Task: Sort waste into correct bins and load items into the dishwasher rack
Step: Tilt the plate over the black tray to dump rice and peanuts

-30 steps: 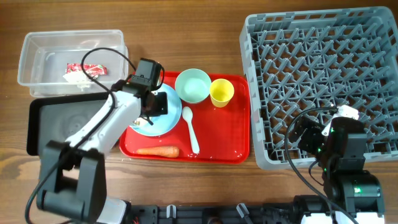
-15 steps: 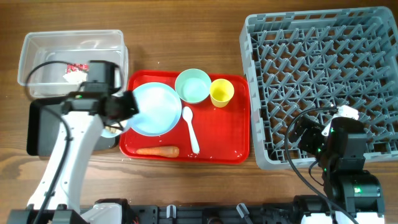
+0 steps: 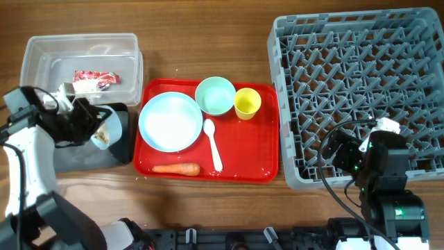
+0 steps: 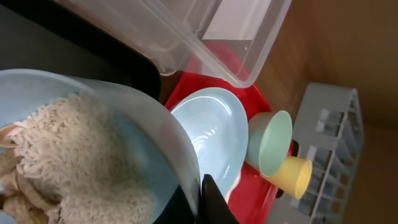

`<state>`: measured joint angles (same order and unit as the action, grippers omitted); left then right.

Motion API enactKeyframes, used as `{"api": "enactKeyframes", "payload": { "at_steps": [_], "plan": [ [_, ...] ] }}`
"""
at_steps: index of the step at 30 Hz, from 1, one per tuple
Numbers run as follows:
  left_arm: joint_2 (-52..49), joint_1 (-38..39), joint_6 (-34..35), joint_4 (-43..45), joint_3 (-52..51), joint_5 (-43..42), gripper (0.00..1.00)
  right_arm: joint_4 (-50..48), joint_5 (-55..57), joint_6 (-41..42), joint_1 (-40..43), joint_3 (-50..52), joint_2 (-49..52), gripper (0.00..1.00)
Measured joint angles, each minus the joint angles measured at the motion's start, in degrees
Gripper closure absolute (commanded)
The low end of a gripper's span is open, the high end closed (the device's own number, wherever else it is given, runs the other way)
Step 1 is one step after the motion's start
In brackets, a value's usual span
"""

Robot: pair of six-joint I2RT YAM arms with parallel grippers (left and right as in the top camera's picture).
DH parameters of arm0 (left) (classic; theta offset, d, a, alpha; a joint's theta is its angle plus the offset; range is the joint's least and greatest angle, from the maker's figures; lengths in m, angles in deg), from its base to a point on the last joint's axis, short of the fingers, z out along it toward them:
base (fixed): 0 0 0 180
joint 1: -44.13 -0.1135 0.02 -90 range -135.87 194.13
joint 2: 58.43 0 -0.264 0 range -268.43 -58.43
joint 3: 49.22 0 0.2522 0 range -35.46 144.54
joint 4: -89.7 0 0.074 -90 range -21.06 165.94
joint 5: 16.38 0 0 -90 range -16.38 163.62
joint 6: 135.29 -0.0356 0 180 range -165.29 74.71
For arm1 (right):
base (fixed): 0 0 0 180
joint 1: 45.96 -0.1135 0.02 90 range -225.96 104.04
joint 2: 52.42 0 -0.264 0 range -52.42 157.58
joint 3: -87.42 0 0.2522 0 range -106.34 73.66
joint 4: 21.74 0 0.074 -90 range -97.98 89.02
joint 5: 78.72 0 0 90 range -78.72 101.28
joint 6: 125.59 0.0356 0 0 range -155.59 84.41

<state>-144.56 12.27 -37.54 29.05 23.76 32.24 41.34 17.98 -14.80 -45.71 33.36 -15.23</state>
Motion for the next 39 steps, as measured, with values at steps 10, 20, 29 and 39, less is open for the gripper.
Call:
{"api": "enactKeyframes", "payload": {
  "at_steps": [10,20,29,39],
  "plan": [
    [-12.07,-12.07,-16.37,-7.13,-0.02,-27.76,0.96,0.0,0.0,0.0,0.0,0.0,0.0,0.0],
    [-13.75,-19.76,-17.55,-9.49,-0.02,-31.19,0.96,0.0,0.0,0.0,0.0,0.0,0.0,0.0],
    [-13.79,-19.74,-23.02,-15.45,-0.13,-35.8,0.96,0.0,0.02,0.0,0.0,0.0,0.0,0.0],
    [-13.86,-19.91,-19.96,-10.73,-0.22,-35.21,0.96,-0.02,0.0,0.0,0.0,0.0,0.0,0.0]
  ]
}}
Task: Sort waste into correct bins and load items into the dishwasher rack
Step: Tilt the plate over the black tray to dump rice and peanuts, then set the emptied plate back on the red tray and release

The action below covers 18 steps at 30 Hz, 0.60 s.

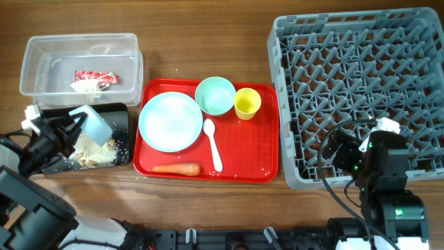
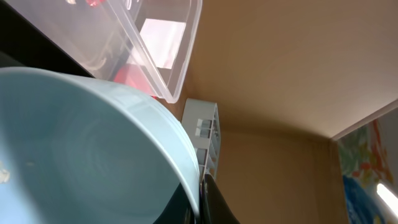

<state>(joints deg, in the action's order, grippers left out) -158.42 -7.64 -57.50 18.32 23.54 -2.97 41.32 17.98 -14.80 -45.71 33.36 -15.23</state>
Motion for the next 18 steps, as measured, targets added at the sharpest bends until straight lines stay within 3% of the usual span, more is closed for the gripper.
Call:
{"api": "enactKeyframes", "payload": {
  "at_steps": [5,8,14,18],
  "plan": [
    [0.0,0.07,-1.31,-0.04,0.0,0.07,0.96,0.02,0.0,0.0,0.0,0.0,0.0,0.0],
    [0.0,0.59,-7.58,-4.83,0.04,-2.6,0.96,0.37,0.0,0.0,0.0,0.0,0.0,0.0],
    [0.0,1.92,-3.26,-2.69,0.0,-0.24,0.96,0.42,-0.02,0.0,0.0,0.0,0.0,0.0],
    [0.13,7.21,-3.58,-3.85,0.0,0.24,0.96,0.42,0.0,0.0,0.0,0.0,0.0,0.0]
  ]
}}
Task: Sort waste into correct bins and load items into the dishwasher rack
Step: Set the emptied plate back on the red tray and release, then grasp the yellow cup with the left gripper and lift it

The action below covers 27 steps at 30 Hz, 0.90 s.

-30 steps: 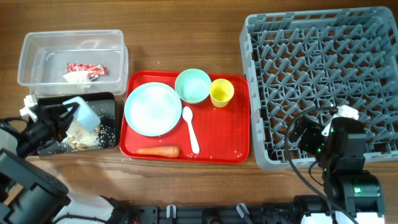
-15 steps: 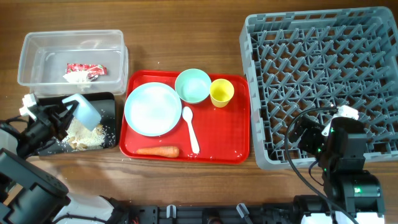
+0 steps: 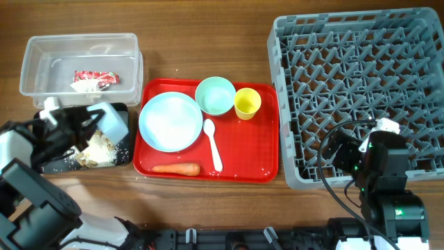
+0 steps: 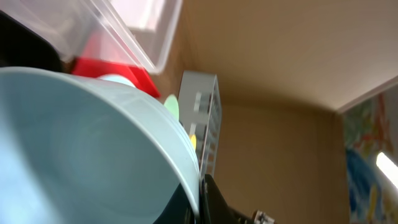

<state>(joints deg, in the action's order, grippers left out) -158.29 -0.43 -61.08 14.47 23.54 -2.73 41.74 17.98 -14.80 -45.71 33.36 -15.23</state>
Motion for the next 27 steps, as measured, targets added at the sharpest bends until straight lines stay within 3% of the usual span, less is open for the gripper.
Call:
{"api": "enactKeyframes", "payload": {
  "at_steps": [5,7,11,16,23,26,27],
  "plan": [
    [6.23,11.8,-0.63,0.17,0.0,3.54,0.96,-0.02,-0.02,0.0,0.0,0.0,0.0,0.0],
    [11.61,21.44,-0.63,1.75,0.0,7.28,0.96,-0.09,-0.02,0.0,0.0,0.0,0.0,0.0],
    [13.29,36.57,0.57,7.21,-0.04,13.42,0.96,-0.2,-0.02,0.0,0.0,0.0,0.0,0.0],
    [13.29,59.32,12.79,18.67,-0.11,31.1,0.96,-0.24,0.0,0.0,0.0,0.0,0.0,0.0],
    [9.25,80.08,29.33,26.69,-0.11,54.99,0.93,-0.22,-0.04,0.0,0.0,0.0,0.0,0.0],
    [6.25,83.25,32.15,27.45,-0.11,58.58,0.84,-0.22,-0.04,0.0,0.0,0.0,0.0,0.0],
    [5.9,83.87,32.79,27.45,-0.11,59.01,0.75,-0.22,-0.04,0.0,0.0,0.0,0.0,0.0]
  ]
}}
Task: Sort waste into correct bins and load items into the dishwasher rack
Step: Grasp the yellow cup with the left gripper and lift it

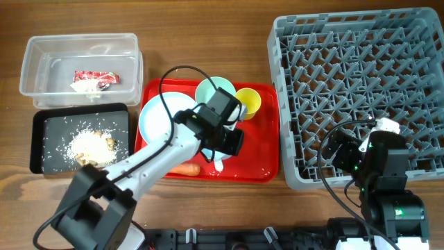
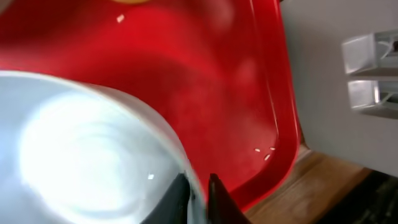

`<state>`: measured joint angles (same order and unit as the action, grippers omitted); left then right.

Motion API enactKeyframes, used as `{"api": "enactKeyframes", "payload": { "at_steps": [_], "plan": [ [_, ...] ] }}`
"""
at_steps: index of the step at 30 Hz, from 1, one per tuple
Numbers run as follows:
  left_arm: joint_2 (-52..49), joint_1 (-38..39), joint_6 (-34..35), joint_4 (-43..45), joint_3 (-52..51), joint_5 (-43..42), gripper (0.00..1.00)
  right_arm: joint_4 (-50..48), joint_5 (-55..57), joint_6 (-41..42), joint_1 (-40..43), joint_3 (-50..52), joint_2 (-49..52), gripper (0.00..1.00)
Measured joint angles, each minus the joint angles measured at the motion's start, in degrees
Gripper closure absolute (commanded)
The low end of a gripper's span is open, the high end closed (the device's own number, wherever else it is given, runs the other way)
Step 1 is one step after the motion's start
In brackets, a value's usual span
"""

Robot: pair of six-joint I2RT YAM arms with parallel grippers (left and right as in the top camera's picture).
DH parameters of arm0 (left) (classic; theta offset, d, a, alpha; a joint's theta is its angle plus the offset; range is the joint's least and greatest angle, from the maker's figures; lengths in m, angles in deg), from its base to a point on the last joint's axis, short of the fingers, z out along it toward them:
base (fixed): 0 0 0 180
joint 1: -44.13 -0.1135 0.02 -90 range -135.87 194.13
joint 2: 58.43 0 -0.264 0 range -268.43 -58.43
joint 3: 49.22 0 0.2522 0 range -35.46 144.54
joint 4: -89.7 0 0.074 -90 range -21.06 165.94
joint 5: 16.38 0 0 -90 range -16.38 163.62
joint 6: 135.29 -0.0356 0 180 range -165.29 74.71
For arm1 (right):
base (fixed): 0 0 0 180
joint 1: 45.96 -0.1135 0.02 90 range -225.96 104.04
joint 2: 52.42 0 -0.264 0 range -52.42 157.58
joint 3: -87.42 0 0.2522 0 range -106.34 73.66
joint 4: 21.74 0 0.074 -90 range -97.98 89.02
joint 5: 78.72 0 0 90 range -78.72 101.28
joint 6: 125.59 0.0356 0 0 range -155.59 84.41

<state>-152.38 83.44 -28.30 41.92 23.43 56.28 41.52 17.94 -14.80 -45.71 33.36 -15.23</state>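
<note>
My left gripper (image 2: 199, 183) is shut on the rim of an empty light-blue bowl (image 2: 81, 155), with one finger inside and one outside. It hangs low over the red tray (image 2: 249, 93). Overhead, the left gripper (image 1: 229, 142) is above the tray's middle right and its wrist hides the bowl. On the tray (image 1: 260, 167) are a light-blue plate (image 1: 163, 121), a green bowl (image 1: 211, 94), a yellow cup (image 1: 248, 103), a carrot (image 1: 182, 169) and a partly covered white spoon (image 1: 217, 165). My right gripper (image 1: 336, 149) rests at the rack's front edge; its jaws are unclear.
The grey dishwasher rack (image 1: 361, 76) fills the right side. A black tray (image 1: 41, 125) at the left holds spilled rice (image 1: 87, 146). Behind it a clear bin (image 1: 41, 52) holds a red-and-white wrapper (image 1: 94, 78).
My left gripper was over the black tray with the bowl tipped. It is now over the right part of the red tray, still shut on the bowl. The right arm is unchanged.
First my left gripper held the bowl, full of rice, at the black tray. Then the bowl was tipped and empty, with the rice lying in the black tray. It stayed there a moment, and now it is over the red tray.
</note>
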Motion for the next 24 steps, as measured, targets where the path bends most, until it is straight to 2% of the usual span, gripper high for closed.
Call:
{"api": "enactKeyframes", "payload": {
  "at_steps": [6,9,10,15,23,24],
  "plan": [
    [-0.07,0.72,1.29,0.02,0.02,1.03,0.6,0.0,0.0,0.0,0.0,0.0,0.0,0.0],
    [0.85,0.55,1.36,-0.26,2.71,2.4,0.43,0.02,0.0,0.0,0.0,0.0,0.0,0.0],
    [1.25,0.31,1.53,0.17,4.63,3.48,0.41,0.07,-0.02,0.0,0.0,0.0,0.0,0.0],
    [2.1,-1.97,1.4,11.43,8.87,10.91,0.42,0.28,-0.02,0.0,0.0,0.0,0.0,0.0],
    [-5.95,-2.29,1.81,12.46,8.87,16.39,0.43,0.26,-0.2,0.0,0.0,0.0,0.0,0.0],
    [-6.88,-2.32,1.99,12.5,8.87,16.61,0.52,0.28,-0.2,0.0,-0.02,0.0,0.0,0.0]
  ]
}}
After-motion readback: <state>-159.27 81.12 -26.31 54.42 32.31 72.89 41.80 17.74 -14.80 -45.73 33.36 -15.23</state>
